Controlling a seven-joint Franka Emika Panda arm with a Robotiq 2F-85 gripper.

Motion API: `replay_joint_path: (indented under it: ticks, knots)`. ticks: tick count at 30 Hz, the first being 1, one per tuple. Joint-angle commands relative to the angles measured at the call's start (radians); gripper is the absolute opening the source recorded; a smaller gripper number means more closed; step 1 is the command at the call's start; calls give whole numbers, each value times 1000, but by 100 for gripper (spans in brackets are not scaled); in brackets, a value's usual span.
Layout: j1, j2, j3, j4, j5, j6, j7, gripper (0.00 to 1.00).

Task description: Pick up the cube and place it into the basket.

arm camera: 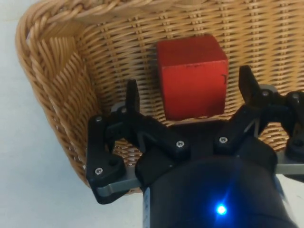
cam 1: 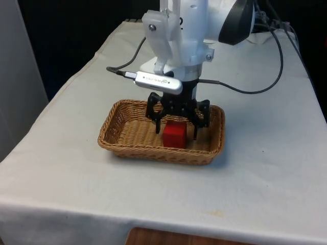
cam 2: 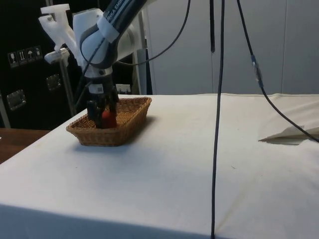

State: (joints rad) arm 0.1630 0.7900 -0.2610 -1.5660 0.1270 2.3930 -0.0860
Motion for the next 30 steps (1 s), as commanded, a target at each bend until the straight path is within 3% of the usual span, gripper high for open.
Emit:
replay_joint_path:
  ticks: [1,30]
  knots:
    - [-1,-18,1,-2,1,-19,-5,100]
    - [7,-165,-13,1,-19,-154,-17,100]
